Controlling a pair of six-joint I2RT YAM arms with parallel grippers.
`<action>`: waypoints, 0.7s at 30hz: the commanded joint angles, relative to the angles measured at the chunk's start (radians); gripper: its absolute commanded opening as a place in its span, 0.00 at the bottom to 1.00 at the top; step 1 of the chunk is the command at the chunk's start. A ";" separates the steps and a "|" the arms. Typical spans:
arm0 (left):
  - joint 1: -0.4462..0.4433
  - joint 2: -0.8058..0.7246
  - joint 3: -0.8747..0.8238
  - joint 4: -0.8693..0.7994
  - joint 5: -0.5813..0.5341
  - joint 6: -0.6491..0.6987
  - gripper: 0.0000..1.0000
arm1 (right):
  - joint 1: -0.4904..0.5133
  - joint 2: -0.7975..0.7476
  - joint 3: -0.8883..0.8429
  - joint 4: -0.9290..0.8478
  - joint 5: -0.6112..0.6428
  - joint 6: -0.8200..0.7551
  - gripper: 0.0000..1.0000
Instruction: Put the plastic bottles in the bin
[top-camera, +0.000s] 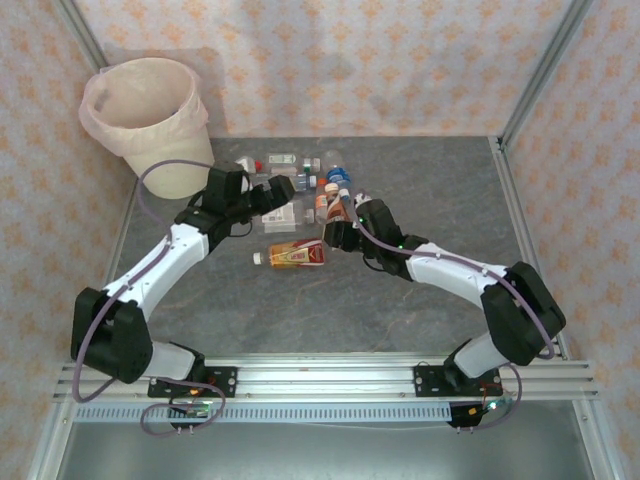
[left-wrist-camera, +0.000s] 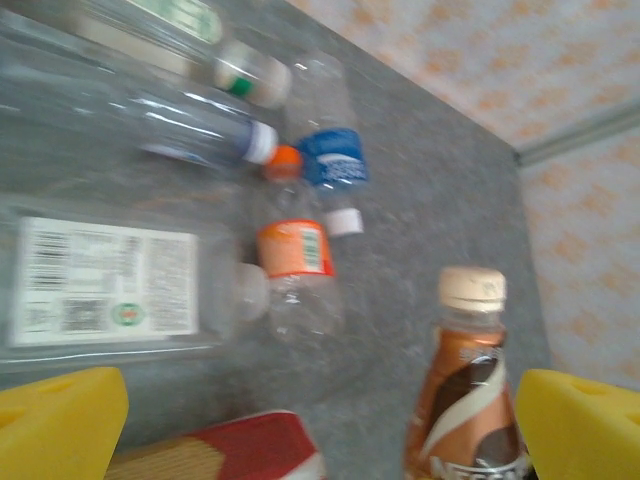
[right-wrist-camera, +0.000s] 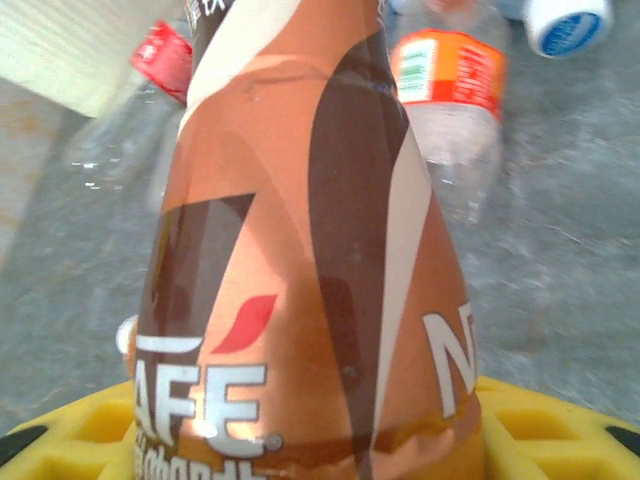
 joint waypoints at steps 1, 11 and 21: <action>-0.025 0.022 0.036 0.162 0.140 -0.033 1.00 | 0.008 0.004 -0.012 0.227 -0.102 -0.058 0.43; -0.060 0.106 0.165 0.053 0.000 -0.026 1.00 | 0.010 0.078 0.092 0.232 -0.361 -0.113 0.44; -0.069 0.138 0.200 -0.004 0.028 0.004 0.89 | 0.010 0.088 0.136 0.207 -0.381 -0.117 0.46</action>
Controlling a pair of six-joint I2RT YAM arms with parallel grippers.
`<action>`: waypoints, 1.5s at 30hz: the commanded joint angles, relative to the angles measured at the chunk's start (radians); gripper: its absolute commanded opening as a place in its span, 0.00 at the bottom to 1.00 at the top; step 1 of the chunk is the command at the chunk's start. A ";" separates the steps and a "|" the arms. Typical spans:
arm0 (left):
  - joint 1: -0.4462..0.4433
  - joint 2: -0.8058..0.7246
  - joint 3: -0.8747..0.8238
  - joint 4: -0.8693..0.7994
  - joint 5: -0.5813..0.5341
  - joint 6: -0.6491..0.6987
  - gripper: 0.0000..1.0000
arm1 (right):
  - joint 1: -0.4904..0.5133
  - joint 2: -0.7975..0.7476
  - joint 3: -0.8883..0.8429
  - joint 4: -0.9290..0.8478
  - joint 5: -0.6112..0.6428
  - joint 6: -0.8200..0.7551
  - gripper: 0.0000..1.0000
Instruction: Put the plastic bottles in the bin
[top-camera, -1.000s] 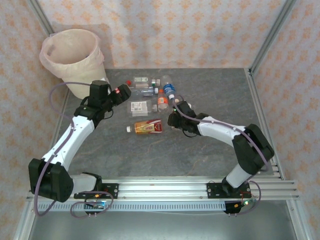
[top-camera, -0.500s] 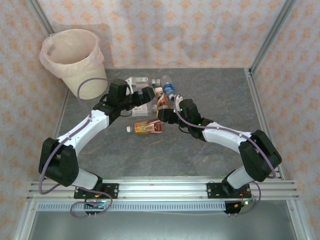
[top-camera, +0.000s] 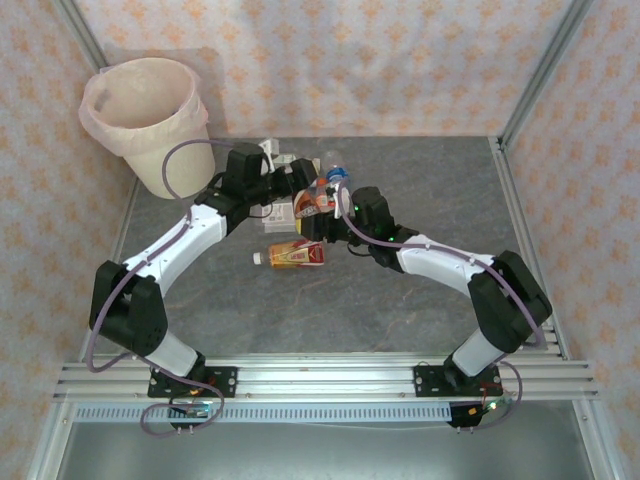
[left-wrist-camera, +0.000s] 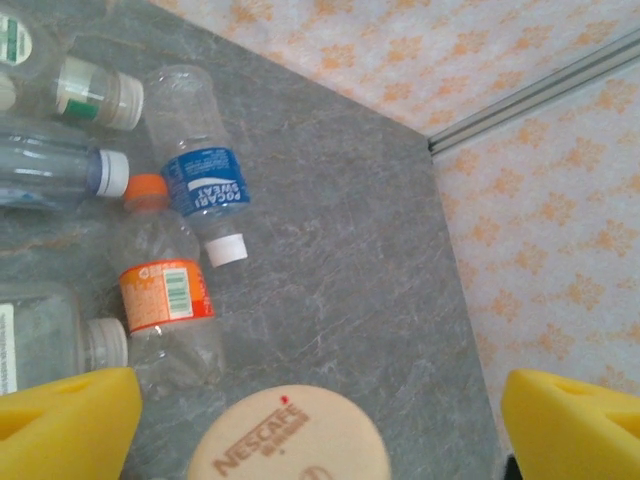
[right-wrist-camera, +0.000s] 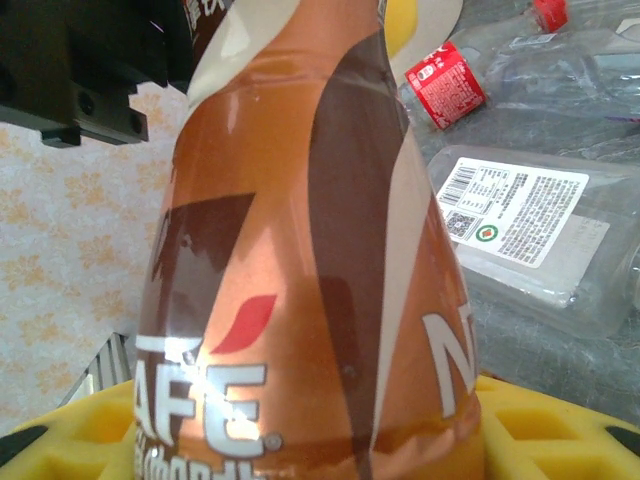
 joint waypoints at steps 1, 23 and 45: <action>-0.010 -0.011 0.012 -0.038 -0.015 0.018 0.85 | 0.005 0.000 0.039 0.000 -0.030 -0.026 0.46; -0.011 -0.016 0.038 -0.036 0.033 0.041 0.37 | 0.005 0.010 0.160 -0.133 -0.009 -0.078 0.62; 0.174 -0.137 0.133 -0.017 -0.501 0.078 0.39 | 0.004 -0.244 -0.009 -0.202 0.781 -0.006 0.99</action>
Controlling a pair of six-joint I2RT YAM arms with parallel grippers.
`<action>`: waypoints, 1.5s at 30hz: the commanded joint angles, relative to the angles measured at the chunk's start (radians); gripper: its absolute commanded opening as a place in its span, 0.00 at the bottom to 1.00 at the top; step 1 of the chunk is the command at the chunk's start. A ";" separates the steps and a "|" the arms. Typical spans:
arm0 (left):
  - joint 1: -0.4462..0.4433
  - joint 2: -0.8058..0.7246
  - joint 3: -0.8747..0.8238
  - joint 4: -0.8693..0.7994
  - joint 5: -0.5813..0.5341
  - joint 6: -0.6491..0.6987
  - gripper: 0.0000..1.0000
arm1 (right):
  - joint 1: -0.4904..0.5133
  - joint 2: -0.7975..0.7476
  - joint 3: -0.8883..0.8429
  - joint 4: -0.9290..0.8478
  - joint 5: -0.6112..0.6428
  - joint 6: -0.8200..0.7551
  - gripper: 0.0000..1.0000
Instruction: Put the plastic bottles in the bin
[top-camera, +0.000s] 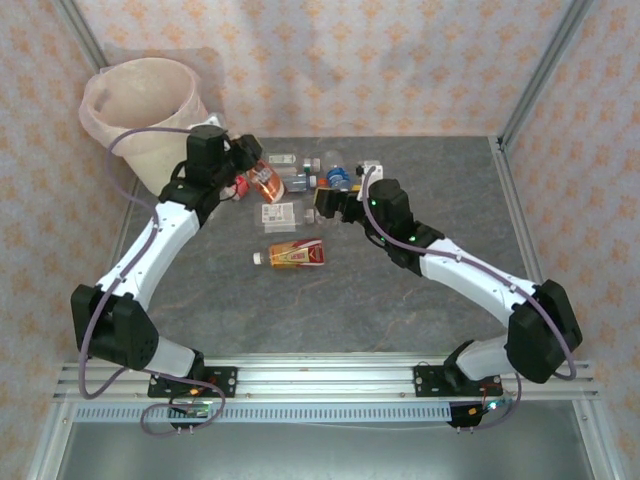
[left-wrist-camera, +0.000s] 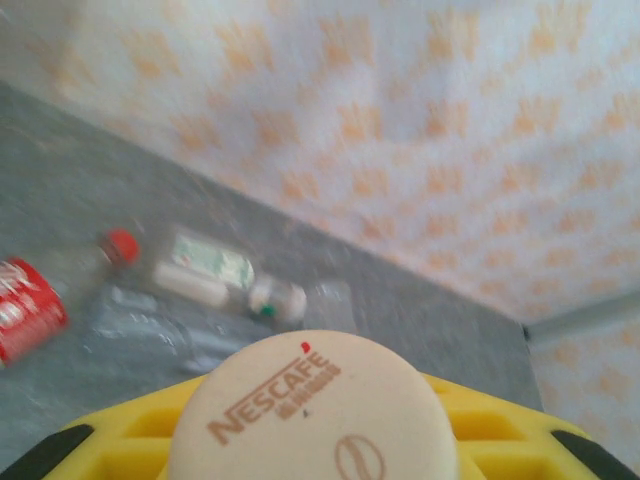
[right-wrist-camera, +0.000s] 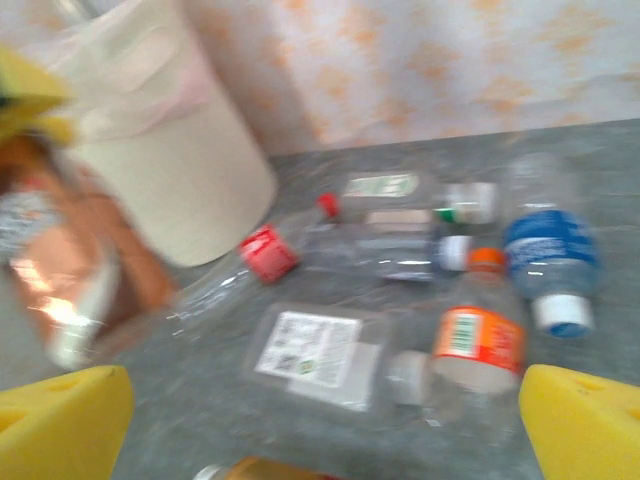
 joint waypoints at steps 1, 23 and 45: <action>0.026 -0.033 0.064 0.054 -0.217 0.044 0.39 | 0.003 -0.035 -0.040 -0.032 0.251 0.044 0.99; 0.273 0.160 0.409 0.441 -0.457 0.687 0.39 | -0.002 -0.055 -0.042 -0.087 0.264 0.045 0.99; 0.338 0.635 1.142 -0.368 -0.610 0.399 0.85 | -0.002 -0.029 -0.004 -0.137 0.262 0.030 0.99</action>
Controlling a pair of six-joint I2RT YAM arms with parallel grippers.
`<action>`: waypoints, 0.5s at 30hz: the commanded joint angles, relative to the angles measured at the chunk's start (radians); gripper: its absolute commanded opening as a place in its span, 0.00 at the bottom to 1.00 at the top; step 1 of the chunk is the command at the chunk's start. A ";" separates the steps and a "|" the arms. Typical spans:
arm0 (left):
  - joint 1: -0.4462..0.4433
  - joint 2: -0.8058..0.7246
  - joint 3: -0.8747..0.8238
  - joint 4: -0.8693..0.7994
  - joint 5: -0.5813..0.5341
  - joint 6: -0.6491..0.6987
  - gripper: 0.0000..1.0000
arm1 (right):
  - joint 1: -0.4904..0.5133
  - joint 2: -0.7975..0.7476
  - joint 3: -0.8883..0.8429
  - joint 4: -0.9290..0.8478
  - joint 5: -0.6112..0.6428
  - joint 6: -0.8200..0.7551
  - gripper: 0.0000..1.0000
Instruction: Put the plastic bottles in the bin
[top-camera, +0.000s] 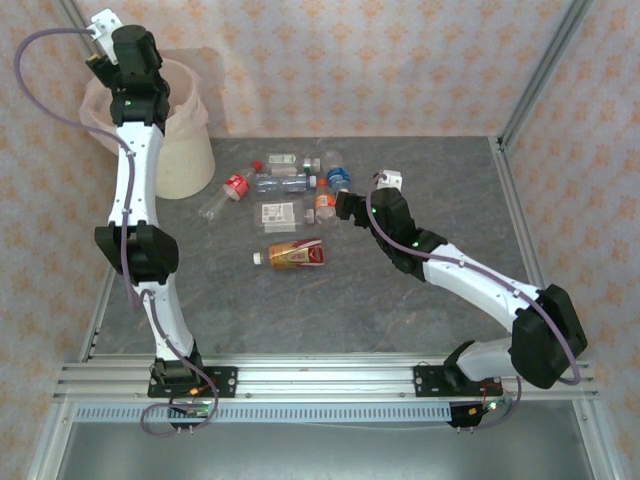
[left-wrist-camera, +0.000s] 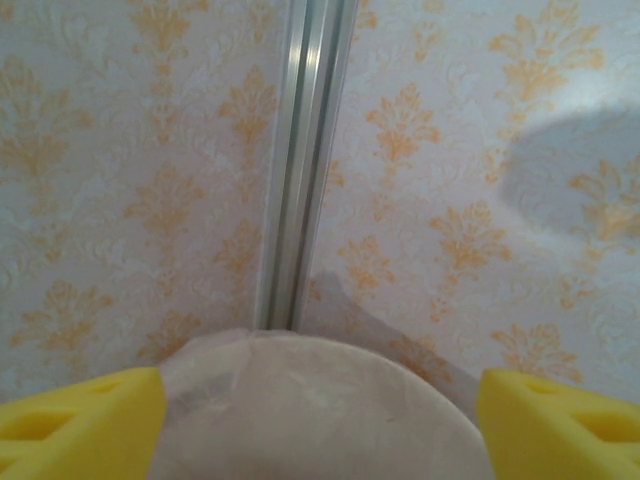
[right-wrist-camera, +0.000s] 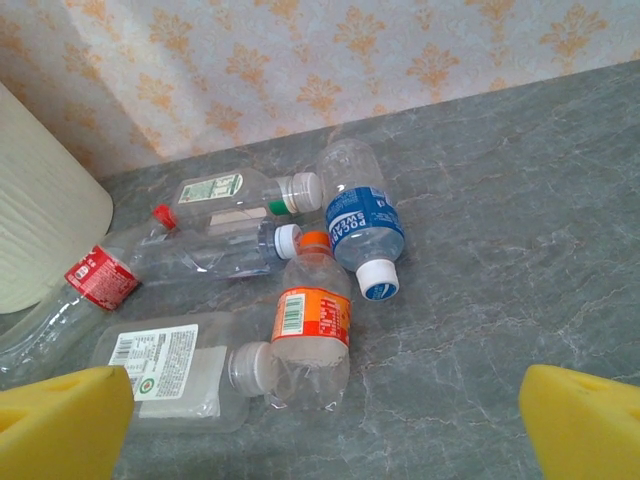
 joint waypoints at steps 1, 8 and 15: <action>0.004 -0.004 0.048 -0.210 0.012 -0.088 0.87 | -0.001 0.001 0.037 -0.031 0.014 -0.009 0.99; -0.020 -0.128 -0.099 -0.248 0.132 -0.163 1.00 | -0.008 0.016 0.038 -0.046 0.043 0.022 0.99; -0.077 -0.379 -0.489 -0.055 0.197 -0.217 1.00 | -0.018 0.031 0.043 -0.050 0.041 0.053 0.99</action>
